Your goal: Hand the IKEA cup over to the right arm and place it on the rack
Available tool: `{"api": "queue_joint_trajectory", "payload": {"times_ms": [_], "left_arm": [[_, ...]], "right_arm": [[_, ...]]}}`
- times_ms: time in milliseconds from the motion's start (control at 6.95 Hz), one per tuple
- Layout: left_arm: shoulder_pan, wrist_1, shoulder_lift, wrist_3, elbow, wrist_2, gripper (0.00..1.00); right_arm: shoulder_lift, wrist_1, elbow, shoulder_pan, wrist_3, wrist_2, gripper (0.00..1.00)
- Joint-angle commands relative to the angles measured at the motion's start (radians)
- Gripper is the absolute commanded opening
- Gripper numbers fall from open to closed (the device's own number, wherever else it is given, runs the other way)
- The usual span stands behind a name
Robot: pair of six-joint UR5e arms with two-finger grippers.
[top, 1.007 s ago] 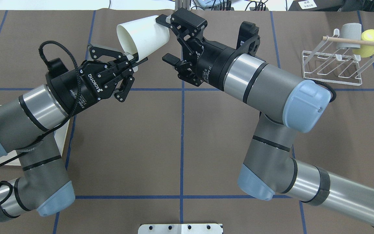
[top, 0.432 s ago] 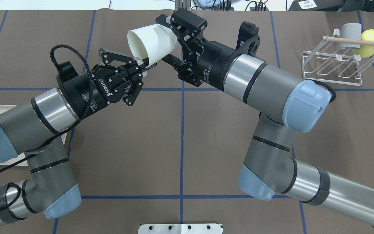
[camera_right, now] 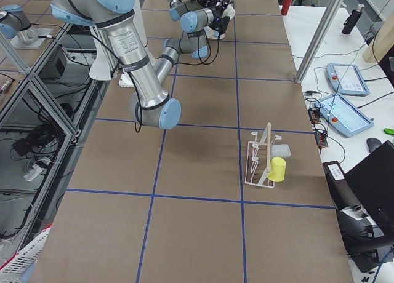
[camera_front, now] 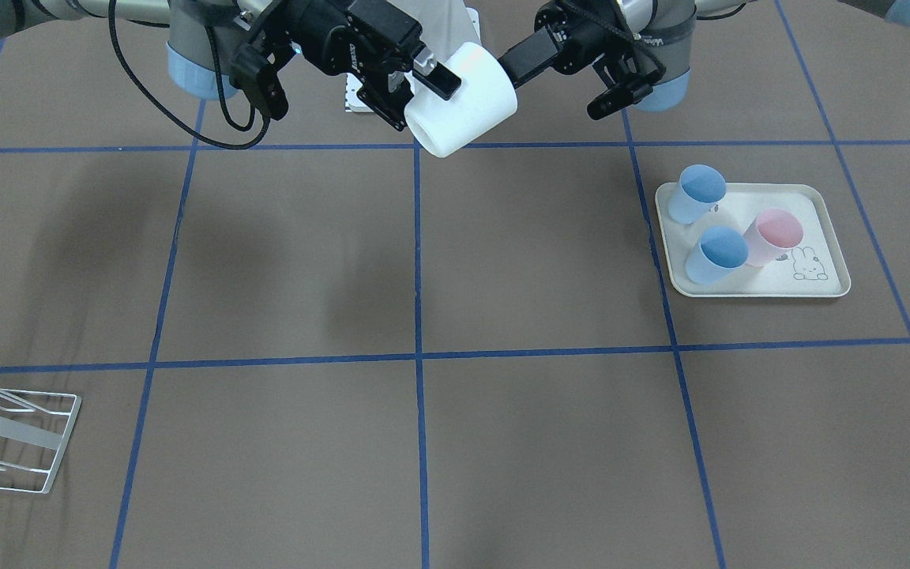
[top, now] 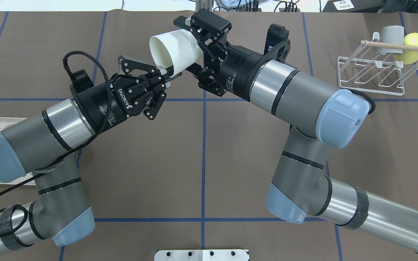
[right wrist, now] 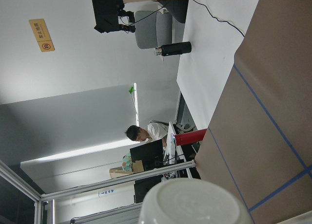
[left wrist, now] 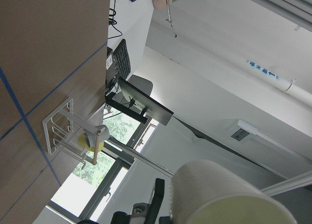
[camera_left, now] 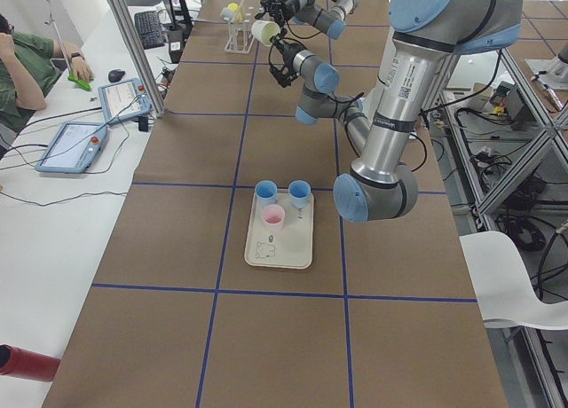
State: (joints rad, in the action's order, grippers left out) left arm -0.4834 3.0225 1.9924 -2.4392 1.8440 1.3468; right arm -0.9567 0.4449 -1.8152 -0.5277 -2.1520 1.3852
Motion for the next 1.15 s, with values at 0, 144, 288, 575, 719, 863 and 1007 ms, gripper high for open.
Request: {"api": "queue_joint_trajectory", "payload": {"times_ms": [0,144,288,575,719,863,1007], "left_arm": [[0.002,-0.002,0.005,0.000,0.000,0.000,0.00],[0.002,-0.002,0.006,0.000,0.001,0.000,0.00],[0.002,-0.001,0.006,-0.001,0.001,0.000,0.00],[0.002,0.004,-0.006,0.023,0.004,0.009,0.99],[-0.004,0.006,-0.009,0.058,0.014,0.009,1.00],[-0.004,0.012,-0.014,0.060,0.014,0.011,1.00],[-0.004,0.015,-0.014,0.060,0.012,0.011,1.00]], "right_arm": [[0.001,0.000,0.000,0.000,0.001,-0.002,1.00],[0.001,0.000,0.000,0.000,0.001,-0.002,0.95],[0.000,0.000,0.002,0.000,0.000,-0.002,0.44],[-0.001,0.000,0.000,-0.003,0.003,0.000,0.00],[-0.002,-0.002,-0.003,-0.009,0.009,0.000,0.00],[-0.002,0.000,-0.003,-0.027,0.014,0.000,0.00],[-0.005,0.002,0.000,-0.040,0.021,-0.003,0.00]]}}
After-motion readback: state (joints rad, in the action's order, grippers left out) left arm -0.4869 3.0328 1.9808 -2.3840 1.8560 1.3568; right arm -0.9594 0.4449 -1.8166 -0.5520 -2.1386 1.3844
